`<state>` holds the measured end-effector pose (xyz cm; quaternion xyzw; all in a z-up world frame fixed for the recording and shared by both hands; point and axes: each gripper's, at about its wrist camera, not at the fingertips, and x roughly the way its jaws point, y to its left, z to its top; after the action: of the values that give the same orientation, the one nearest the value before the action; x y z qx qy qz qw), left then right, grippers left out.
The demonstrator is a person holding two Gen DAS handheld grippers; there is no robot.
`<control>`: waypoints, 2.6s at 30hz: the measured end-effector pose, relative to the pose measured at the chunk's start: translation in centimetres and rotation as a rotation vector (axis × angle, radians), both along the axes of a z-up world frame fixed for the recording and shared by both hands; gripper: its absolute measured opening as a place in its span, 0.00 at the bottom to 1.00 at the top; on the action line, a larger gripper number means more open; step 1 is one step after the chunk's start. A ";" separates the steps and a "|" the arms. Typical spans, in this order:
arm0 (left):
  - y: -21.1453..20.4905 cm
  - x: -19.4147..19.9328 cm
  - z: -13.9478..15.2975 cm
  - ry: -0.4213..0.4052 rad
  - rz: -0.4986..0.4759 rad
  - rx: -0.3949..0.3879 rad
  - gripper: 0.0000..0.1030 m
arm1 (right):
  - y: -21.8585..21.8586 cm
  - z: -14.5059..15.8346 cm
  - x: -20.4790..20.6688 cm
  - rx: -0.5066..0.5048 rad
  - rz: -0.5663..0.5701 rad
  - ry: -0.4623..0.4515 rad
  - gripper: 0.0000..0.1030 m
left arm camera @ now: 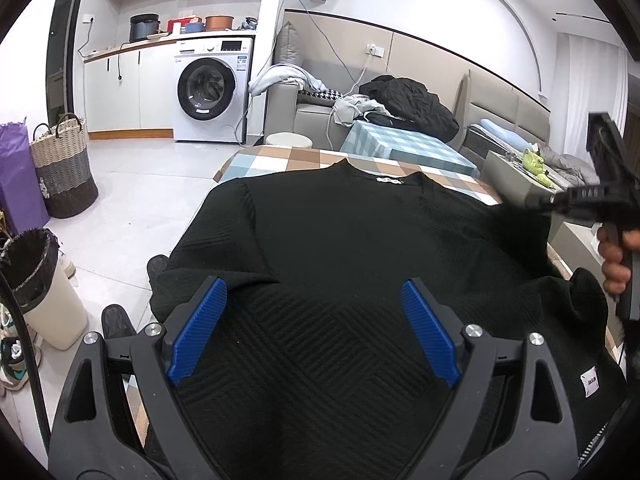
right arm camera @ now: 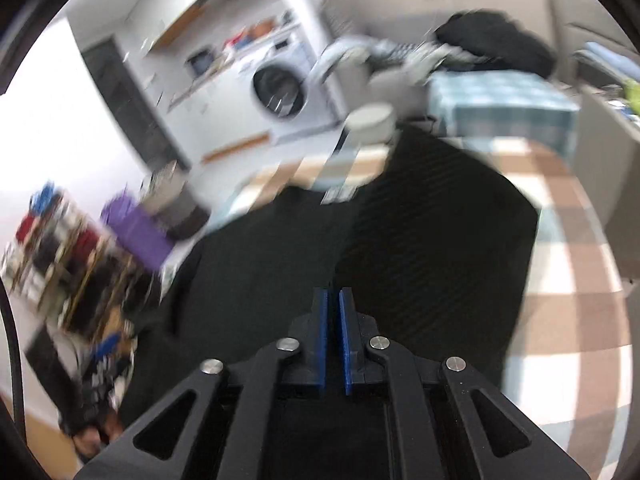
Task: Fold small clothes
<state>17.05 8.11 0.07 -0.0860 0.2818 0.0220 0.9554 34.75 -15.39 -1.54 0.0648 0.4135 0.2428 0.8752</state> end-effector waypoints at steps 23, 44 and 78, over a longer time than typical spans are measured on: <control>1.3 1.2 -0.6 0.071 0.064 -0.004 0.86 | -10.1 -8.4 0.0 -0.102 -0.253 0.165 0.06; 5.1 1.4 -1.3 0.157 0.162 -0.072 0.86 | -13.7 -3.7 -4.5 -0.082 -0.426 0.092 0.31; -6.5 18.1 4.7 0.096 -0.288 -0.071 0.14 | -8.1 -5.5 -11.9 0.151 -0.344 0.130 0.44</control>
<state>35.20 1.57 4.77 -0.0774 0.3371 -0.1210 0.9304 22.81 -23.53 -6.99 0.2155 0.4326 0.1153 0.8678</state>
